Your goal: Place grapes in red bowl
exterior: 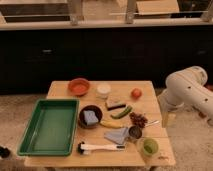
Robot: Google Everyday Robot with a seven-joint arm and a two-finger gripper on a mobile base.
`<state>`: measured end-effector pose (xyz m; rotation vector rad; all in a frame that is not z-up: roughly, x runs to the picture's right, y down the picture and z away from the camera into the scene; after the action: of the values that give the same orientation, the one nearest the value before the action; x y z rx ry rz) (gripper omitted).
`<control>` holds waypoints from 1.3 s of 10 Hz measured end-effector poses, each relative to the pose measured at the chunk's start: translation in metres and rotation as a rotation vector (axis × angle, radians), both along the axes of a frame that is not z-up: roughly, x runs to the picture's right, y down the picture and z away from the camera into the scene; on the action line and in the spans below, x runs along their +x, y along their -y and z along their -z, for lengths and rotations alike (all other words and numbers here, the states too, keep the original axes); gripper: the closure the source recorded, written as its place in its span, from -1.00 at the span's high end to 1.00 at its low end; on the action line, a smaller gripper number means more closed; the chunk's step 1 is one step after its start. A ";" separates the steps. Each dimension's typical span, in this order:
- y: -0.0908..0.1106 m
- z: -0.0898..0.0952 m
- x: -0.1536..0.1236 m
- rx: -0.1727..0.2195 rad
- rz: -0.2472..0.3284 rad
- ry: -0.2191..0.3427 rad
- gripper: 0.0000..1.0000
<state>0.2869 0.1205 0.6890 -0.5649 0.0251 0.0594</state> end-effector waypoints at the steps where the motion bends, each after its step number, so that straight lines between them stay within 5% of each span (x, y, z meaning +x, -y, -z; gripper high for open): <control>1: 0.000 -0.001 -0.001 0.000 -0.003 0.002 0.60; 13: -0.020 -0.026 -0.017 -0.002 -0.028 0.048 0.60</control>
<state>0.2696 0.1401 0.7152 -0.5683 -0.0296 0.0731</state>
